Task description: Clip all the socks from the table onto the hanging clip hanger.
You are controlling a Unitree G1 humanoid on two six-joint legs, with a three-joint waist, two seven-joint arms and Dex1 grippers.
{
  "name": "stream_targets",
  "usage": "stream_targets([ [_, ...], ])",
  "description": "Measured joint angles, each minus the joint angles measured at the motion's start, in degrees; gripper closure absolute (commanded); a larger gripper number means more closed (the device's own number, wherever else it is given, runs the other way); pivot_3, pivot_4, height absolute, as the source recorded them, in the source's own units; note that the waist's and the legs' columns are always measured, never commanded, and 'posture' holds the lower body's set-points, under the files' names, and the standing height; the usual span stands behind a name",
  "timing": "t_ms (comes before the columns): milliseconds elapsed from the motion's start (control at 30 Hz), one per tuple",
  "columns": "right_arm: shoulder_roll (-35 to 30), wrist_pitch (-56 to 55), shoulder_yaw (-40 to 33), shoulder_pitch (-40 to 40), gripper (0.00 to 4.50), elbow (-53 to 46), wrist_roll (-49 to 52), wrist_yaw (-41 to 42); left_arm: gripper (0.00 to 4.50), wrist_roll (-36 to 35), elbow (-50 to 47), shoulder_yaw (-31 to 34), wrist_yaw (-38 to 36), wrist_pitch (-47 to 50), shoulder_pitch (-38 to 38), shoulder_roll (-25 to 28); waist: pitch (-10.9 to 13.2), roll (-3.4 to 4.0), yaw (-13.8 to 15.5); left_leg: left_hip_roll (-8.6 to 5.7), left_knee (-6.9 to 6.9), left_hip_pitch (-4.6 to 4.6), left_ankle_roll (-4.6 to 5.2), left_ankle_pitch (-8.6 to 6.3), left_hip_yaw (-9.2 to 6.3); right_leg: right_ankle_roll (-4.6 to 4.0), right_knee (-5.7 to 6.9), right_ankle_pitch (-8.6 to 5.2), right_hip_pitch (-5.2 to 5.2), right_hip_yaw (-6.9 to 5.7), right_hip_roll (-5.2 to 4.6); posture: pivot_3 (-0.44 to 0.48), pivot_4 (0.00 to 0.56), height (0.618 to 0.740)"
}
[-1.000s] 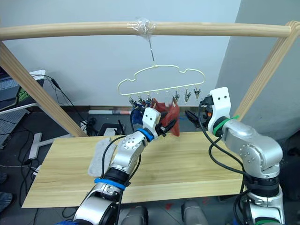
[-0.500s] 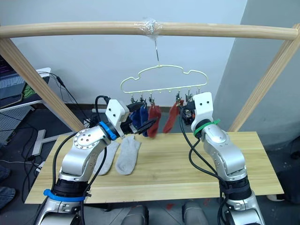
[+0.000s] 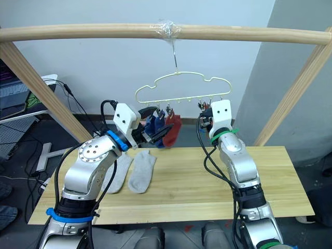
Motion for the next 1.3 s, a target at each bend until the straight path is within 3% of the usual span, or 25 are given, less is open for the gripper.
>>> stream_targets([
  [400, 1.91, -2.97, -2.31, -3.62, 2.91, 7.14, -2.22, -1.12, 0.37, 0.0, -0.01, 0.42, 0.95, 0.05, -1.23, 0.22, 0.0, 0.0, 0.05, 0.0, -0.03, 0.0, 0.0, 0.0, 0.0, 0.02, 0.0, 0.01, 0.0, 0.0, 0.0, 0.112, 0.143, 0.74],
  [1300, 6.2, -3.8, -2.68, -6.61, 2.91, 8.27, -3.89, -1.56, 0.37, -0.96, -0.04, 0.53, 0.06, 0.35, -3.44, 0.06, 0.0, 0.01, 0.06, 0.0, -0.03, 0.01, 0.0, 0.0, -0.01, 0.23, 0.03, 0.14, 0.0, 0.0, 0.0, 0.116, 0.135, 0.74],
])
